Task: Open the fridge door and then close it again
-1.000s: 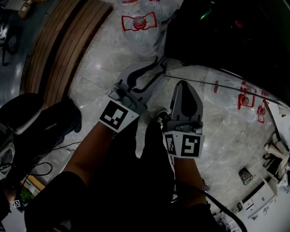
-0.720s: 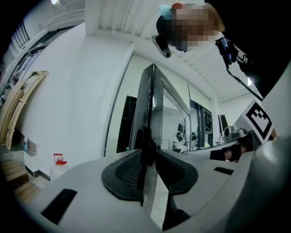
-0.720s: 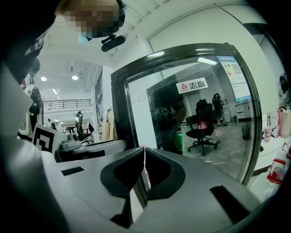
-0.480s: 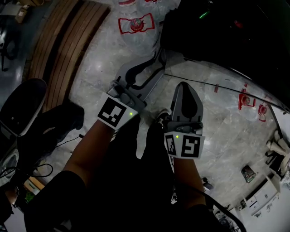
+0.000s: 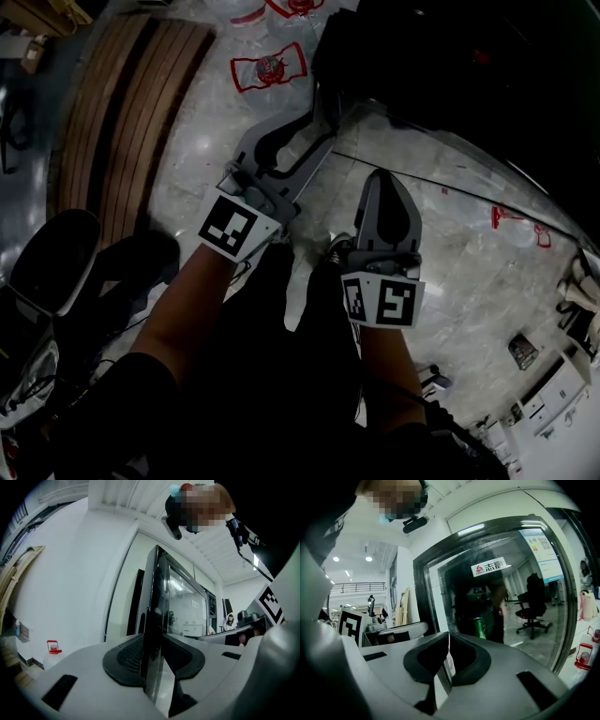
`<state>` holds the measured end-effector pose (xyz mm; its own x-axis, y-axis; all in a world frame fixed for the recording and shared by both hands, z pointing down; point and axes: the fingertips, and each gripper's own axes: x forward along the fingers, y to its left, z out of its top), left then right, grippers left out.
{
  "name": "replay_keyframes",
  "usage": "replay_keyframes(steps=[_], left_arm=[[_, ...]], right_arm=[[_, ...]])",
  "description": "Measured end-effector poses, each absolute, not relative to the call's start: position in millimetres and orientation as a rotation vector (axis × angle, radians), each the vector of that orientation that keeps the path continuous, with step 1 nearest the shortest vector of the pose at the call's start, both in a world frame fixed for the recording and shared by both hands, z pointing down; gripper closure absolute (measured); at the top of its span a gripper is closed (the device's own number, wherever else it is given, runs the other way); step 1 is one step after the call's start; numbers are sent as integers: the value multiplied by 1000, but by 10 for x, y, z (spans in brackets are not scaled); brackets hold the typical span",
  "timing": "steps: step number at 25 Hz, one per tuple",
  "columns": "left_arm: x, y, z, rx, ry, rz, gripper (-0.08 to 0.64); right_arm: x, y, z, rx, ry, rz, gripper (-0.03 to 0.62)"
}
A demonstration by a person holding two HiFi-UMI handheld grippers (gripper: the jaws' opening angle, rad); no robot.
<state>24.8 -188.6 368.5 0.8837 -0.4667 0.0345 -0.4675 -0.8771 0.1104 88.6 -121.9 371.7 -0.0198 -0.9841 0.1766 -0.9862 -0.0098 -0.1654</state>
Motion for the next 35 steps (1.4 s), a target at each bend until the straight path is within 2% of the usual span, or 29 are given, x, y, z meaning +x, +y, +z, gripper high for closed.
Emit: replay_keyframes(steps=[15, 35], left_arm=[[605, -2490, 3672, 2922, -719, -41, 434], [443, -2199, 3629, 2942, -919, -3, 434]], right_arm=[[1046, -1497, 3650, 2231, -2167, 366, 575], [925, -1422, 3515, 2211, -2229, 340, 575]])
